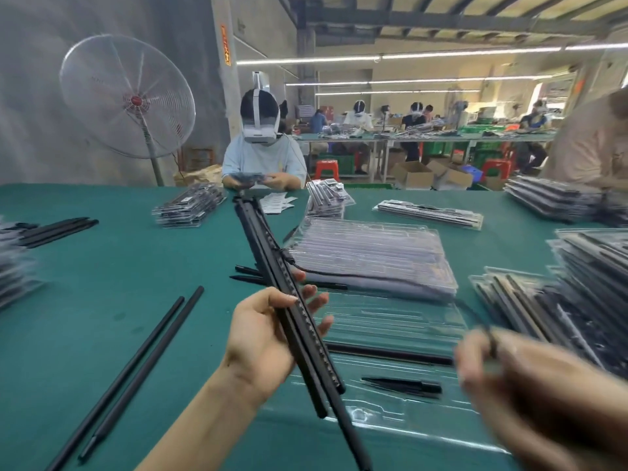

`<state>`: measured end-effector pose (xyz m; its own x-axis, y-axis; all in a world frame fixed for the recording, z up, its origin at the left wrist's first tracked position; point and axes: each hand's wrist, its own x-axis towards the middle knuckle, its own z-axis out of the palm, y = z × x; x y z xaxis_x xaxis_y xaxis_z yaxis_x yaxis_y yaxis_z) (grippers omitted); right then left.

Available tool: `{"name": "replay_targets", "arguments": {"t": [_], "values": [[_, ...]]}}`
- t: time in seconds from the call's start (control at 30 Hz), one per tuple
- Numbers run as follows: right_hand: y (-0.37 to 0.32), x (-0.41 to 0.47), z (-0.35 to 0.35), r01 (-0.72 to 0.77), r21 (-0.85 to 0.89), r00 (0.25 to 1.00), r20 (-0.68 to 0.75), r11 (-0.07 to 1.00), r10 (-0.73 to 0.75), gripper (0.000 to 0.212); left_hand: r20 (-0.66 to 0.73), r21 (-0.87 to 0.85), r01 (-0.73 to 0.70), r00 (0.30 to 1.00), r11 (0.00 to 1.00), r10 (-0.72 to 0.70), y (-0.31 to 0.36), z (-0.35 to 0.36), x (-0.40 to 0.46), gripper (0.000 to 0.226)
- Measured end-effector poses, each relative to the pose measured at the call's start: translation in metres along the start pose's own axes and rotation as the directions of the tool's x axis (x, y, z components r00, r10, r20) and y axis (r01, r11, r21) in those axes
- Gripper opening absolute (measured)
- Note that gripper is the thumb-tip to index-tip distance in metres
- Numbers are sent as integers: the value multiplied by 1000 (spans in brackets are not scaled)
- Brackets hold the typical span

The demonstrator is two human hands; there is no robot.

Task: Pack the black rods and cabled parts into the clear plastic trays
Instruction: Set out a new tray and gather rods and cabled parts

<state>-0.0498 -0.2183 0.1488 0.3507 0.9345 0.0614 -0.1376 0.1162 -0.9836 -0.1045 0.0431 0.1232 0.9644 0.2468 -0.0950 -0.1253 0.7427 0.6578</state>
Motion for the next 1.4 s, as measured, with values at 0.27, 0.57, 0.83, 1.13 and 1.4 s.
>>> {"name": "replay_targets", "arguments": {"t": [0.27,0.57,0.83,1.13,1.4], "values": [[-32,10,-27,-475,-858,522,-452,193,-723,57,111,9,162,981,987,-162,-30,9,17,11],[8,31,-56,-328,-913,713,-409,244,-570,20,-31,-109,213,976,971,-217,-58,7,44,4],[57,35,-90,-417,-838,646,-546,353,-534,26,-2,83,135,991,987,-135,-75,-11,64,37],[88,47,-85,-492,-818,460,-534,297,-709,14,46,139,98,993,986,-105,-76,-35,78,58],[83,41,-85,-213,-774,490,-612,596,-620,17,82,18,178,980,984,-179,-67,-45,71,59]]}}
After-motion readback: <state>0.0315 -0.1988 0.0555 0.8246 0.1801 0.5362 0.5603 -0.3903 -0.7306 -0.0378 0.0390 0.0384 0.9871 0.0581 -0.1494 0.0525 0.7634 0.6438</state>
